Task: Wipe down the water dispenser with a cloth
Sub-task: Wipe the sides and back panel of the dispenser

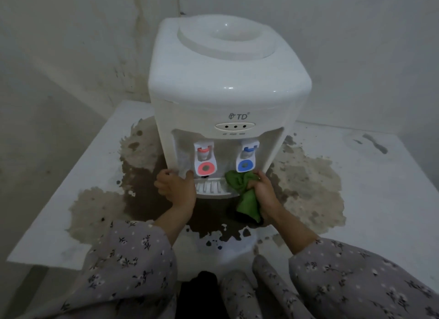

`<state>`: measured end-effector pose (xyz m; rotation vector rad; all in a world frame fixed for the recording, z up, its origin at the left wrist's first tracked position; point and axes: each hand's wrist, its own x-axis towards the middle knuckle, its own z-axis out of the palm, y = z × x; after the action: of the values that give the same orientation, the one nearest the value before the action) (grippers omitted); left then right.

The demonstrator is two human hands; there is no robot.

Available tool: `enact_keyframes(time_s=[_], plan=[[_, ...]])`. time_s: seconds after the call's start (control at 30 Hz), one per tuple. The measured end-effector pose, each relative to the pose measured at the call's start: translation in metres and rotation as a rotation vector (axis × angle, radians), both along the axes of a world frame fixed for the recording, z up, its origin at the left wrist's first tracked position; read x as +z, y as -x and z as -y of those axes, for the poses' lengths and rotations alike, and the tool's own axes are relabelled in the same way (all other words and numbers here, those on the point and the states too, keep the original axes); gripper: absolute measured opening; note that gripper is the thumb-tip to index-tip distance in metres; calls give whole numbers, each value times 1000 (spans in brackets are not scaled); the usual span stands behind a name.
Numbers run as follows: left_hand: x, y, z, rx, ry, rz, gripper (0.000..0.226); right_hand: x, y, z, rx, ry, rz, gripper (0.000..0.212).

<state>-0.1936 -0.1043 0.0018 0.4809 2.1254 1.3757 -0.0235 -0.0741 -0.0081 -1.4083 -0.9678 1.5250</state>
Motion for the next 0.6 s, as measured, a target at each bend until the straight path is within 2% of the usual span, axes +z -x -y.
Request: enact_keyframes(time_s=[0.1,0.17,0.2,0.27,0.37,0.47,0.6], plan=[[5,-18,6,-14,-208,17,25,15,-19,-3,-1,118,-291,28],[8,-22,10,-28,-345,-23,16,22,-25,-4,58,148,-344,19],[9,-23,11,-52,-398,-50,15,25,-27,-5,93,145,-344,21],[9,-22,12,-132,-434,-118,20,29,-25,-8,171,83,-294,29],[11,-18,9,-239,-391,-271,31,38,-18,-14,272,-40,-140,19],[12,-14,3,-311,-316,-457,45,44,-13,-20,302,-115,-2,25],[6,-3,-2,-344,-267,-594,39,42,-9,-19,278,-162,72,30]])
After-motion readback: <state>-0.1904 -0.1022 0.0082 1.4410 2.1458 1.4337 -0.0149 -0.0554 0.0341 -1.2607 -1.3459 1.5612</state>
